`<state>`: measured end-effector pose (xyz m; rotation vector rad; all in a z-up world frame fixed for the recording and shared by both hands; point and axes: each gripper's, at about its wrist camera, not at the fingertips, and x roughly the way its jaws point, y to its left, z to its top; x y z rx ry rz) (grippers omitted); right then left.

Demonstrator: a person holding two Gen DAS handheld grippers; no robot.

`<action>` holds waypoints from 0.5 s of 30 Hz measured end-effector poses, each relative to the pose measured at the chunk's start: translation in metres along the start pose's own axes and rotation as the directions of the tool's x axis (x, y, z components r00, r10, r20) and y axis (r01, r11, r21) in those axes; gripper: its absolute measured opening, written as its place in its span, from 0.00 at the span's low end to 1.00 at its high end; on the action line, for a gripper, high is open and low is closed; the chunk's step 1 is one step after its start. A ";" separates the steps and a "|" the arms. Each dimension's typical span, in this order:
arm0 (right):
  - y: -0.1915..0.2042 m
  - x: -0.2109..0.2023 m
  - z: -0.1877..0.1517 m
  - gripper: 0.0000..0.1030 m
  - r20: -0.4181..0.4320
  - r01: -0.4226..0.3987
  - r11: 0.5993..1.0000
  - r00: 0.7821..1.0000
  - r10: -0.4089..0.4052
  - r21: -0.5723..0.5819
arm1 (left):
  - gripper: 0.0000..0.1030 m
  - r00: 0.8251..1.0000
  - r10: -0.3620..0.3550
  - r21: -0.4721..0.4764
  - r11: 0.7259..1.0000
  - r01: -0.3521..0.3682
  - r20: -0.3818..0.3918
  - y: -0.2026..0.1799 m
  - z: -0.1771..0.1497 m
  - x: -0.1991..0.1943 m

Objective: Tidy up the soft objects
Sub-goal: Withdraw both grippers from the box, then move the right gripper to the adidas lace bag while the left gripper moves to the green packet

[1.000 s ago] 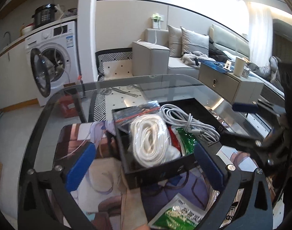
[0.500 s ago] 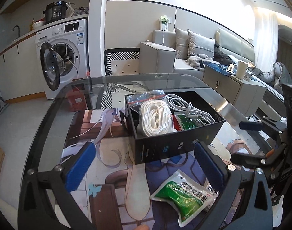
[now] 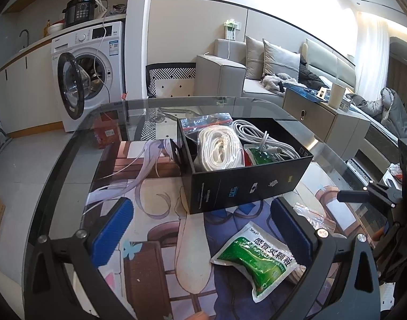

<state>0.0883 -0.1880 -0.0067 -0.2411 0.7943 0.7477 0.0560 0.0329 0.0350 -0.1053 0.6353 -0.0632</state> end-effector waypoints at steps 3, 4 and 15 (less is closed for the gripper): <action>0.004 0.001 -0.002 1.00 -0.012 -0.016 1.000 1.000 0.016 -0.001 | 1.00 1.000 -0.001 0.001 1.000 0.001 -0.008 -0.001 -0.002 0.001; 0.006 0.001 -0.003 1.00 -0.013 -0.019 1.000 1.000 0.019 -0.004 | 1.00 1.000 0.001 0.000 1.000 -0.001 -0.011 -0.001 -0.003 0.002; 0.023 0.008 -0.009 1.00 -0.037 -0.067 0.997 0.997 0.066 -0.038 | 1.00 1.000 0.010 0.009 1.000 -0.010 -0.030 -0.005 -0.010 0.003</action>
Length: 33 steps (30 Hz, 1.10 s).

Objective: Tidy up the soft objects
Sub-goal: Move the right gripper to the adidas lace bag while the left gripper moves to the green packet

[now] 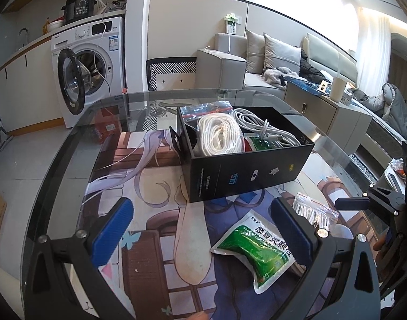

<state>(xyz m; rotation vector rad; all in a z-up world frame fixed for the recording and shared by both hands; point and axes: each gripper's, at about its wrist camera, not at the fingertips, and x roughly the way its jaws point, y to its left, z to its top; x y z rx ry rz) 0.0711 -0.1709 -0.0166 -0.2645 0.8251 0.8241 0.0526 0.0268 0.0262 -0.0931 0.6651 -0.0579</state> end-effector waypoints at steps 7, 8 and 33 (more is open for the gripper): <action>0.005 0.013 -0.001 1.00 -0.032 0.014 1.000 0.999 -0.015 -0.004 | 1.00 0.999 -0.024 0.005 1.000 0.024 -0.024 -0.004 -0.005 0.007; 0.007 0.015 -0.002 0.99 -0.039 0.029 0.999 0.999 -0.029 -0.017 | 1.00 0.999 -0.029 0.005 1.000 0.029 -0.027 -0.005 -0.005 0.007; -0.058 -0.029 -0.027 1.00 -0.028 0.132 0.986 0.991 -0.130 0.104 | 1.00 0.982 -0.101 0.100 0.988 0.118 -0.159 -0.034 -0.025 0.025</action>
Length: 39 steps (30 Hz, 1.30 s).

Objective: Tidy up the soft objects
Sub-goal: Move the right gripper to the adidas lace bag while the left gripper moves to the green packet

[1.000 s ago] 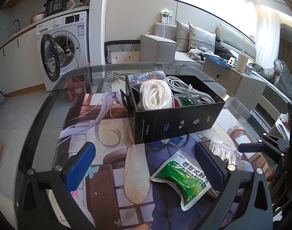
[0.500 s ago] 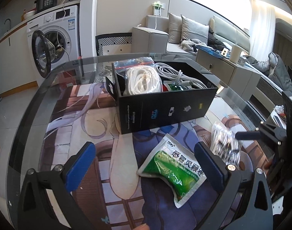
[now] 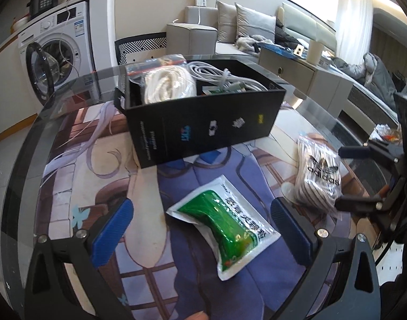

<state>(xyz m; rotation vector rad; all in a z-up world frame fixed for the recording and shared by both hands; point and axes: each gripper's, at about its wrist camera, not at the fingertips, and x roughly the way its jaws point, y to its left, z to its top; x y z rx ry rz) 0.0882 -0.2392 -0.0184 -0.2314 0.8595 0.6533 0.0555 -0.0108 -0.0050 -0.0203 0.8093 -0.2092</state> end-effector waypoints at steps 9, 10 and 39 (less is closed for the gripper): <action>0.002 0.009 -0.003 1.00 -0.033 -0.111 0.992 0.993 0.113 0.066 | 1.00 1.000 -0.003 -0.010 1.000 0.002 -0.022 -0.001 -0.002 0.003; 0.003 0.012 -0.001 1.00 -0.038 -0.115 0.991 0.992 0.118 0.068 | 1.00 1.000 -0.005 -0.012 1.000 0.004 -0.023 -0.001 -0.003 0.003; 0.009 0.048 0.028 0.99 -0.097 0.093 0.996 0.991 -0.092 0.010 | 1.00 0.998 -0.031 -0.045 0.999 0.029 -0.048 0.005 -0.003 0.010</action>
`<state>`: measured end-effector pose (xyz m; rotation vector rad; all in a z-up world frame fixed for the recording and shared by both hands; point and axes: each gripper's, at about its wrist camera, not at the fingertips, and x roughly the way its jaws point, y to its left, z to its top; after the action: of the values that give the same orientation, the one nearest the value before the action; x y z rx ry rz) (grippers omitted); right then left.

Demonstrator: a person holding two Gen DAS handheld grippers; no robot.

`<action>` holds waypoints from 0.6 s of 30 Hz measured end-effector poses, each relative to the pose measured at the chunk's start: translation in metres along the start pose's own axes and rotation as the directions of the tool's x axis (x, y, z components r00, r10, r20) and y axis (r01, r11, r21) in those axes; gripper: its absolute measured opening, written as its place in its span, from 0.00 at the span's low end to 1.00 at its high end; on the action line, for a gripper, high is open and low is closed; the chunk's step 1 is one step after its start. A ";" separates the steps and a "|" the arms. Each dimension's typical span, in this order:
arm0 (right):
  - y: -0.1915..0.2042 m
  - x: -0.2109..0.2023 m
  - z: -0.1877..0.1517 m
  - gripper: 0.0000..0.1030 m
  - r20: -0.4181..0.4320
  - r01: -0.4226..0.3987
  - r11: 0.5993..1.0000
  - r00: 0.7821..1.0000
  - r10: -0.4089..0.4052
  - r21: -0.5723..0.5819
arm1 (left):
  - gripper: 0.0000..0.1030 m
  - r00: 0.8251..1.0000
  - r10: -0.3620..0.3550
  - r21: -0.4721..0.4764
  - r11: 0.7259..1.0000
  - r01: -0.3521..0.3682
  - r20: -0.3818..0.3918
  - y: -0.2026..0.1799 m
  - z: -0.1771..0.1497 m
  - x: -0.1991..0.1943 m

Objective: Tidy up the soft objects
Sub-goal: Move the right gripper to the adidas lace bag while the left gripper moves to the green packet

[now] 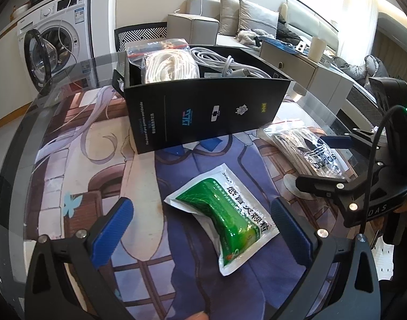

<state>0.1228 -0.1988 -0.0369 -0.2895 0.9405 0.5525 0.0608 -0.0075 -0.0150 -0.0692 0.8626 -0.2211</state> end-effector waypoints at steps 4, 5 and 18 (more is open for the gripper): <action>-0.004 -0.002 -0.006 1.00 -0.004 0.015 1.000 1.000 -0.015 -0.025 | 1.00 1.000 0.005 0.004 1.000 -0.005 -0.012 -0.006 0.001 0.004; -0.007 -0.003 -0.007 1.00 -0.004 0.015 1.000 1.000 -0.016 -0.024 | 1.00 1.000 0.006 0.006 1.000 -0.006 -0.015 -0.007 0.001 0.005; -0.013 -0.004 -0.010 0.99 0.010 0.014 1.000 1.000 -0.013 -0.020 | 1.00 0.995 0.073 0.068 0.995 -0.068 -0.069 -0.010 -0.004 0.009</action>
<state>0.1219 -0.2155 -0.0392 -0.3108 0.9233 0.5507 0.0618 -0.0194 -0.0227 0.0308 0.9265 -0.1864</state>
